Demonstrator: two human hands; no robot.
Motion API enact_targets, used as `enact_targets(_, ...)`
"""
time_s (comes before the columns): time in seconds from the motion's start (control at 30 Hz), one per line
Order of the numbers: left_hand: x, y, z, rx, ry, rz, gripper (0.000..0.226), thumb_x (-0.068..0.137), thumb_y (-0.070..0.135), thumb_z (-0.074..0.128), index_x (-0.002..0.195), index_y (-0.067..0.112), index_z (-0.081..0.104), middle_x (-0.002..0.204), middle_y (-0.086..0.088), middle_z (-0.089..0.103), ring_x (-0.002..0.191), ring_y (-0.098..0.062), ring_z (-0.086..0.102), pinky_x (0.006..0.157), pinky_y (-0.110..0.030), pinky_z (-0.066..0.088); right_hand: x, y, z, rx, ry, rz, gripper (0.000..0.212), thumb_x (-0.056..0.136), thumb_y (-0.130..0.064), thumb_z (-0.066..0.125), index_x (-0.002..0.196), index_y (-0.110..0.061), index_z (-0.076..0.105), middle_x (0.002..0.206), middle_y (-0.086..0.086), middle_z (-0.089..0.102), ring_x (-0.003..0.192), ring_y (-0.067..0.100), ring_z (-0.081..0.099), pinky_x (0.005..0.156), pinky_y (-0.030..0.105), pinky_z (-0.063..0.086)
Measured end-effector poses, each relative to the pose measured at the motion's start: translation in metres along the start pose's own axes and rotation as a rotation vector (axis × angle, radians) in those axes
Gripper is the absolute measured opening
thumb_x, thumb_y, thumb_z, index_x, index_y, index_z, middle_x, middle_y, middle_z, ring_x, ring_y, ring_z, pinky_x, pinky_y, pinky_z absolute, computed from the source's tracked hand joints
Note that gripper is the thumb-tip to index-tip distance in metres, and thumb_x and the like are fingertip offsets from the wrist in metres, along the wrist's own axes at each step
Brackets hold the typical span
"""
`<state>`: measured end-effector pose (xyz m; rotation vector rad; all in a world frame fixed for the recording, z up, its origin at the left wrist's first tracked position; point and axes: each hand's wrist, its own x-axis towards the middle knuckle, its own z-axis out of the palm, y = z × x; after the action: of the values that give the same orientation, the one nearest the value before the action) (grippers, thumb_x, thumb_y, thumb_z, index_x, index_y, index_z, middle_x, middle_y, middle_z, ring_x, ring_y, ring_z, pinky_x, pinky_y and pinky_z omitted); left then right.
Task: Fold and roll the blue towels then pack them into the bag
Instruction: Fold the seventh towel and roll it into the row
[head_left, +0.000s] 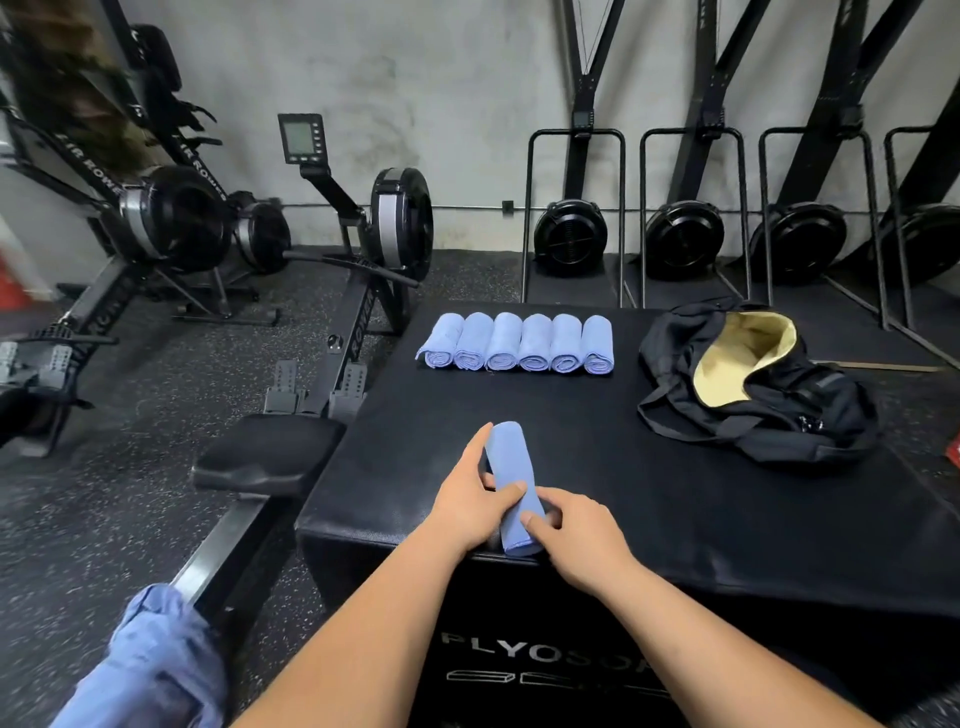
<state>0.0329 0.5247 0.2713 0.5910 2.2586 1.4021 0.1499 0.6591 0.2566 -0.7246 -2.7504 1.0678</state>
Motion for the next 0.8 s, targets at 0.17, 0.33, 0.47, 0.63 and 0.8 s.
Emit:
enact_targets(0.17,-0.007,0.001,-0.013,-0.125,-0.008,-0.001,0.083,0.085,0.026,0.077,0.146,0.066,0.036,0.107,-0.004,0.066,0.088,-0.014,0.067,0.091,-0.033,0.060,-0.009,0.001,0.005,-0.052,-0.002,-0.110,0.042,0.098,-0.059,0.052,0.140,-0.056,0.052,0.092,-0.019,0.065,0.106,0.013,0.046,0.098,0.040,0.046)
enact_targets(0.33,-0.006,0.001,-0.026,-0.272,0.053,0.010,0.076,0.087,0.016,0.071,0.139,0.066,0.046,0.097,-0.005,0.061,0.078,-0.010,0.063,0.071,-0.021,0.055,0.001,-0.009,-0.003,0.122,-0.068,-0.117,0.063,0.089,-0.065,0.067,0.146,-0.063,0.040,0.123,-0.021,0.059,0.125,0.003,0.044,0.110,0.036,0.040)
enact_targets(0.47,0.005,0.008,-0.042,-0.410,0.039,-0.012,0.076,0.089,0.012,0.073,0.137,0.067,0.050,0.093,-0.004,0.069,0.088,-0.016,0.074,0.087,-0.040,0.063,0.011,-0.031,-0.019,0.457,-0.223,-0.122,0.081,0.091,-0.049,0.076,0.150,-0.071,0.024,0.136,-0.014,0.063,0.119,0.003,0.066,0.110,0.036,0.048)
enact_targets(0.63,0.020,0.011,-0.059,-0.496,0.013,0.014,0.067,0.090,0.012,0.080,0.137,0.055,0.059,0.096,-0.004,0.076,0.104,-0.031,0.076,0.097,-0.056,0.060,0.026,-0.056,-0.023,0.657,-0.272,-0.167,0.072,0.102,-0.027,0.069,0.155,-0.055,0.029,0.120,-0.002,0.077,0.116,0.016,0.071,0.106,0.044,0.055)
enact_targets(0.8,0.039,0.008,-0.070,-0.496,0.054,0.043,0.056,0.091,0.017,0.082,0.134,0.047,0.062,0.097,-0.003,0.077,0.103,-0.027,0.077,0.096,-0.056,0.060,0.050,-0.066,-0.013,0.794,-0.230,-0.107,0.065,0.099,-0.019,0.072,0.152,-0.046,0.046,0.108,0.005,0.078,0.110,0.021,0.074,0.102,0.047,0.058)
